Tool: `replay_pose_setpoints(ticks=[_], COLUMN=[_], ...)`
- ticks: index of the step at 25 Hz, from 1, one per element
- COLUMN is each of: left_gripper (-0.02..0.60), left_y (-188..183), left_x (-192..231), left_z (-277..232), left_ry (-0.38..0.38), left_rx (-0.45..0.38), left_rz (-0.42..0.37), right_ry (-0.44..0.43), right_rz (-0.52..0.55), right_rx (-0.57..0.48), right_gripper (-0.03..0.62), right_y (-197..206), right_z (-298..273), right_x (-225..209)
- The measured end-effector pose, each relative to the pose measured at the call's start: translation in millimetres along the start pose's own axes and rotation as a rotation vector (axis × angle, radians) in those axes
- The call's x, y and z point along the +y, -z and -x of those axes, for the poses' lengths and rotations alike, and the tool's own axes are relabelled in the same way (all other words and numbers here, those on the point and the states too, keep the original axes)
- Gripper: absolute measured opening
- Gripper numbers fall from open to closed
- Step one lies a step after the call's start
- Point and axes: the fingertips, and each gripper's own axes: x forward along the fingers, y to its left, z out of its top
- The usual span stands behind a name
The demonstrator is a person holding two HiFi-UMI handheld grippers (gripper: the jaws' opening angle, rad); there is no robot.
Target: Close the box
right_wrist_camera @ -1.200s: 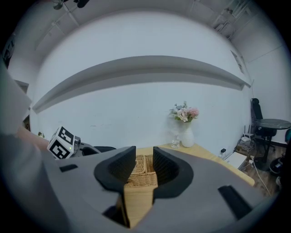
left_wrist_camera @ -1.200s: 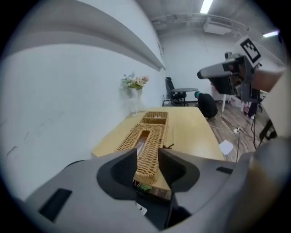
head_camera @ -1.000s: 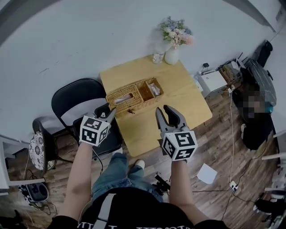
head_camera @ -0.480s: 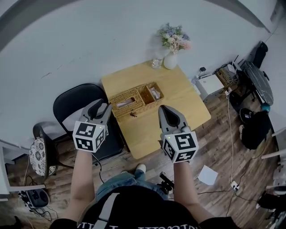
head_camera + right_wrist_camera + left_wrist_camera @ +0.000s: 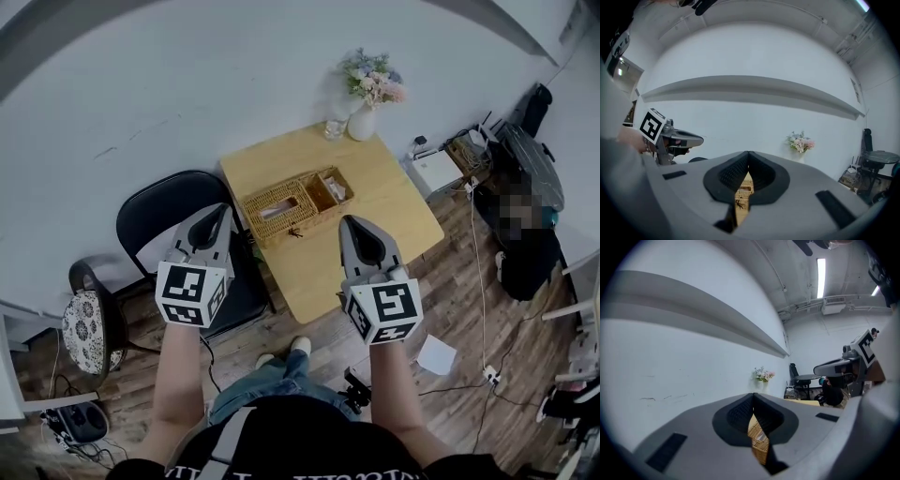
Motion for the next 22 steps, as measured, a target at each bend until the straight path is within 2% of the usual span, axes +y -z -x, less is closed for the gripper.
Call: replay_pose_setpoints(ticks=[10,22], left_gripper=[0.012,0.012], left_y=[-24.9,-13.3], left_x=[-0.8,-4.9], left_z=[29.3,67.5], left_ry=[0.018,0.026], left_rx=[-0.086,-0.094], left_rz=[-0.041,-0.018], right_ry=[0.079,0.104], right_rz=[0.062,0.063], right_rx=[-0.005,0.011], right_gripper=[0.015,0.015], right_y=[-12.1,-6.8], right_z=[32.0,59.5], right_x=[23.5,52.0])
